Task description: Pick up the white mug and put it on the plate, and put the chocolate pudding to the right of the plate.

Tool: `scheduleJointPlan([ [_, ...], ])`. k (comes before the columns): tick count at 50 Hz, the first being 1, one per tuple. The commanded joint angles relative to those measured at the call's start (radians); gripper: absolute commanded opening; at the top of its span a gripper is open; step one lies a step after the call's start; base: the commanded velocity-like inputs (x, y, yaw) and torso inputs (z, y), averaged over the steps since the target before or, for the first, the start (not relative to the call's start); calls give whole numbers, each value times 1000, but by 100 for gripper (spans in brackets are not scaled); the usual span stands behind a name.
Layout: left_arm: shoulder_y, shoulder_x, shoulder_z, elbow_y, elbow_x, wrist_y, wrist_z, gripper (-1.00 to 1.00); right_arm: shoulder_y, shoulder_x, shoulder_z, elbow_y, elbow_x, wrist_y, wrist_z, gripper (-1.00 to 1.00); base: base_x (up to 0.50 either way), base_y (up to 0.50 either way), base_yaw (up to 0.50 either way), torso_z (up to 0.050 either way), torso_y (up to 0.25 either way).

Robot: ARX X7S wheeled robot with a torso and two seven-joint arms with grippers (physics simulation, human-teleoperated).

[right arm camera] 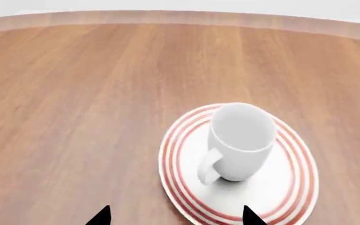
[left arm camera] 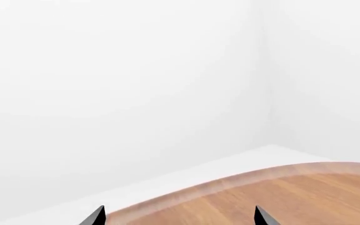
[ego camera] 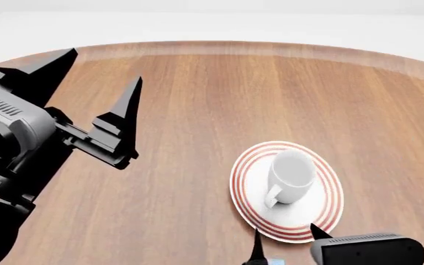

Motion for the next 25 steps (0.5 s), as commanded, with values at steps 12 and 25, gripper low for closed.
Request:
scheduleJointPlan([
  [12, 24, 20, -25, -4, 6, 15, 25, 100, -180, -45, 145, 31, 97, 39, -32, 100, 0, 0, 0, 0, 0],
  [25, 36, 25, -23, -11, 13, 22, 27, 100, -221, -46, 137, 77, 91, 24, -78, 100, 0, 0, 0, 0, 0],
])
